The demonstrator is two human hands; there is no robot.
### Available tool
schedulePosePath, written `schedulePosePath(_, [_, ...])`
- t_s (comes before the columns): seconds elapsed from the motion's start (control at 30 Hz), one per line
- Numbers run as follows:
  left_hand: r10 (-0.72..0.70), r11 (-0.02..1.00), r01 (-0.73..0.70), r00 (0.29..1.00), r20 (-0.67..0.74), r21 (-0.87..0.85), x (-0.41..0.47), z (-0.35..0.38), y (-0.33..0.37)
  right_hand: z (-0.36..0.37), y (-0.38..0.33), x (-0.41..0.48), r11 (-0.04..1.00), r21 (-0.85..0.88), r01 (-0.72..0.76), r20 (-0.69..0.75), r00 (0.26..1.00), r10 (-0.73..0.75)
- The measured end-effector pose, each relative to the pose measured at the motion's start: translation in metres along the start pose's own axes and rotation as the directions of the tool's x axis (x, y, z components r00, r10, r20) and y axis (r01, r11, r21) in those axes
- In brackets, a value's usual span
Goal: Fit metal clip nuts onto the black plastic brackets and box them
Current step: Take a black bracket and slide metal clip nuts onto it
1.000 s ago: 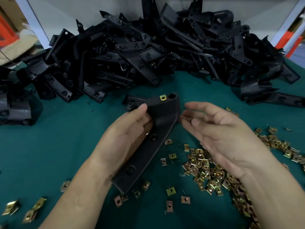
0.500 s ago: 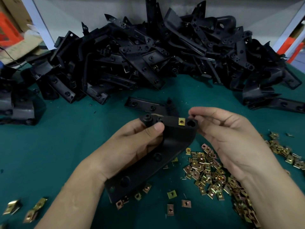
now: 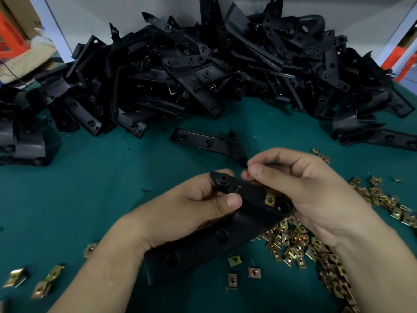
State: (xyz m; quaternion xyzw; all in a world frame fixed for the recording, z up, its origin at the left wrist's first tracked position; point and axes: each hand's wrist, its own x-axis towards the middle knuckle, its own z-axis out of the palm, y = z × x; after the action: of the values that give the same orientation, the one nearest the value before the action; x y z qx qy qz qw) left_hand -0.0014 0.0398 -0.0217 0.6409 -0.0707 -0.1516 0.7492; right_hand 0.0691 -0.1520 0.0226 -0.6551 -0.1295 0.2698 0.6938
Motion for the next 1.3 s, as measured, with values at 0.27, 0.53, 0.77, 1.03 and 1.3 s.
schedulePosePath(0.27, [0.029,0.978,-0.031,0.999,0.014,0.204,0.0021,-0.0004,0.0012,0.0019,0.0006,-0.0016,0.997,-0.076,-0.028,-0.006,1.000,0.027])
schedulePosePath(0.53, [0.032,0.982,-0.042,0.998,0.056,0.184,0.0043,-0.0006,-0.0002,0.0019,-0.0023,-0.0026,0.996,-0.062,-0.071,0.039,0.996,0.074])
schedulePosePath(0.77, [0.015,0.986,-0.027,0.997,0.073,0.162,0.0032,0.0015,0.0009,-0.0017,-0.0039,-0.0029,0.990,-0.031,-0.140,0.118,0.983,0.142])
schedulePosePath(1.03, [0.006,0.971,-0.022,0.998,0.070,0.239,0.0030,0.0013,0.0014,-0.0049,-0.0031,-0.0031,0.987,-0.116,-0.107,0.110,0.987,0.120])
schedulePosePath(1.3, [0.060,0.986,-0.068,0.997,0.056,0.152,0.0029,0.0024,-0.0006,-0.0015,-0.0024,-0.0040,0.992,-0.032,-0.123,0.092,0.988,0.126])
